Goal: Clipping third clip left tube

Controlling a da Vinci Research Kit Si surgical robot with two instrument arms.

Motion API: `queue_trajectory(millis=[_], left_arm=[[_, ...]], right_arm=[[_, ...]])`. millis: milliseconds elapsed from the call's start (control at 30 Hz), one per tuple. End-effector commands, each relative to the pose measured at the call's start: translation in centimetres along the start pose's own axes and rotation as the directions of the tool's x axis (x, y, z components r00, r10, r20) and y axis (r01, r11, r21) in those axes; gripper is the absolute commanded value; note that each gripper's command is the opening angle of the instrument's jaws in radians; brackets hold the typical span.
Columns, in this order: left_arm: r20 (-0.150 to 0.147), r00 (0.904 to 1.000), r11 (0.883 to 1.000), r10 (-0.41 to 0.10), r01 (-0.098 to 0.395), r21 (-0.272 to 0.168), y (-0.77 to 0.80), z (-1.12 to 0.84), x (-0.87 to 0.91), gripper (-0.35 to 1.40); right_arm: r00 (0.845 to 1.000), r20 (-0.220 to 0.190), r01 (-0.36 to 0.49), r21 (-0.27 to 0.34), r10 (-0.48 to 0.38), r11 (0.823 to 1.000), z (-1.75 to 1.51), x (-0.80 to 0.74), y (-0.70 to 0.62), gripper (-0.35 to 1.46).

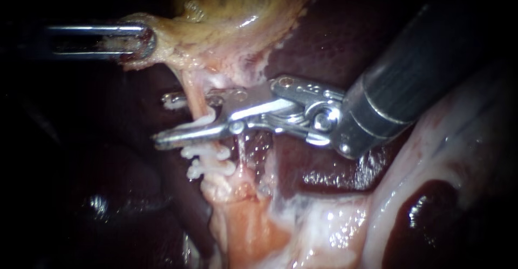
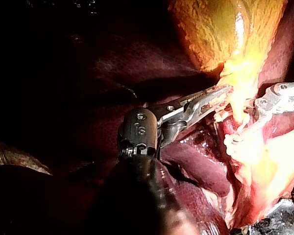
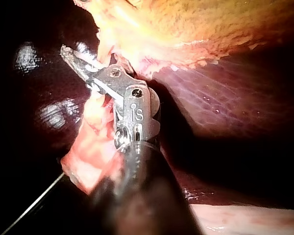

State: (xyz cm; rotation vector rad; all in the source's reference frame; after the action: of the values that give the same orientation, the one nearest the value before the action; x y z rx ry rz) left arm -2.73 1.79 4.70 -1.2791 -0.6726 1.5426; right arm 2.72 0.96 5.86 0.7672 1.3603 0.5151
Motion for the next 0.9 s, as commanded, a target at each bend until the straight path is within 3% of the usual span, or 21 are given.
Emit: queue_trajectory(millis=[33, 400, 667, 900], left_arm=[[0.000, 1.0000, 1.000, 0.000, 0.000, -0.001, 0.00, 0.00, 0.00, -0.35], [0.000, 1.0000, 1.000, 0.000, 0.000, -0.001, 0.00, 0.01, 0.00, -0.35], [0.000, 1.0000, 1.000, 0.000, 0.000, -0.001, 0.00, 0.00, 0.00, -0.35], [0.000, 1.0000, 1.000, 0.000, 0.000, -0.001, 0.00, 0.00, 0.00, -0.35]], right_arm=[[1.000, -0.001, 0.009, 0.001, -0.009, 1.000, -0.01, 0.03, -0.01, 0.50], [0.999, -0.020, 0.029, 0.003, -0.029, 1.000, -0.03, 0.13, -0.09, 0.50], [0.997, -0.072, 0.029, 0.039, -0.026, 0.999, -0.03, 0.38, -0.33, 0.50], [0.996, -0.085, 0.026, 0.063, -0.021, 0.998, 0.00, 0.54, -0.55, 0.49]])
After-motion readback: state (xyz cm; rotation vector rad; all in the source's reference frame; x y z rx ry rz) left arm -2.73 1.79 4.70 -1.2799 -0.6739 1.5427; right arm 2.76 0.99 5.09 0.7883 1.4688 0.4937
